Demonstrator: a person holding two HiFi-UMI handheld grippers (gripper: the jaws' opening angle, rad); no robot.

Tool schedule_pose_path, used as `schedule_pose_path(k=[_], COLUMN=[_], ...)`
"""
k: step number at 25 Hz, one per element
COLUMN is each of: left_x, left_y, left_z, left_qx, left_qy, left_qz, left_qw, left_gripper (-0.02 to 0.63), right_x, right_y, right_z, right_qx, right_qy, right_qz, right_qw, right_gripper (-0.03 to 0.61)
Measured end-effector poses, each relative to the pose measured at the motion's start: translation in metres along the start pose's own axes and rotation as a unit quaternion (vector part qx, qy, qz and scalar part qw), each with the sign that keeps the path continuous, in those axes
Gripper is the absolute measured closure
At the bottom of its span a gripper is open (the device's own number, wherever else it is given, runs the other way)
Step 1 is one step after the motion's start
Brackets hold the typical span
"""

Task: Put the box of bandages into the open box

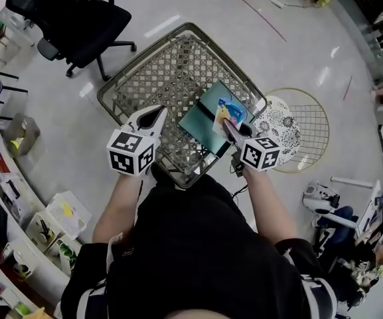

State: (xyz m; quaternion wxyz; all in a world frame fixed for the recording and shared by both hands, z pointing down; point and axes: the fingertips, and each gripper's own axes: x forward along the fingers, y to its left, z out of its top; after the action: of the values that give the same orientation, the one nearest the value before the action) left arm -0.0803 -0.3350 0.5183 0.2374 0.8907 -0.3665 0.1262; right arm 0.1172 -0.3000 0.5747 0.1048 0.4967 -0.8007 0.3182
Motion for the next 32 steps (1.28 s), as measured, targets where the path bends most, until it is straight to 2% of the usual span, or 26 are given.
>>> schedule_pose_path(k=[5, 12, 19, 32], left_x=[0.021, 0.028, 0.029, 0.007], left_y=[-0.017, -0.024, -0.015, -0.005], left_z=[-0.005, -0.040, -0.064, -0.070], left_qx=[0.007, -0.005, -0.027, -0.045], left_qy=[0.022, 0.066, 0.080, 0.073], left_qz=[-0.004, 0.007, 0.023, 0.050], left_qw=[0.9997, 0.9978, 0.9962, 0.9951], left_gripper=[0.600, 0.600, 0.600, 0.600], right_x=[0.021, 0.054, 0.076, 0.096], right_y=[-0.023, -0.035, -0.047, -0.042], right_z=[-0.036, -0.094, -0.140, -0.177], right_qx=[0.024, 0.005, -0.033, -0.106], right_qy=[0.039, 0.124, 0.212, 0.313], right_qz=[0.001, 0.012, 0.003, 0.007], right_qw=[0.999, 0.992, 0.977, 0.944], right_gripper=[0.492, 0.491, 0.491, 0.483])
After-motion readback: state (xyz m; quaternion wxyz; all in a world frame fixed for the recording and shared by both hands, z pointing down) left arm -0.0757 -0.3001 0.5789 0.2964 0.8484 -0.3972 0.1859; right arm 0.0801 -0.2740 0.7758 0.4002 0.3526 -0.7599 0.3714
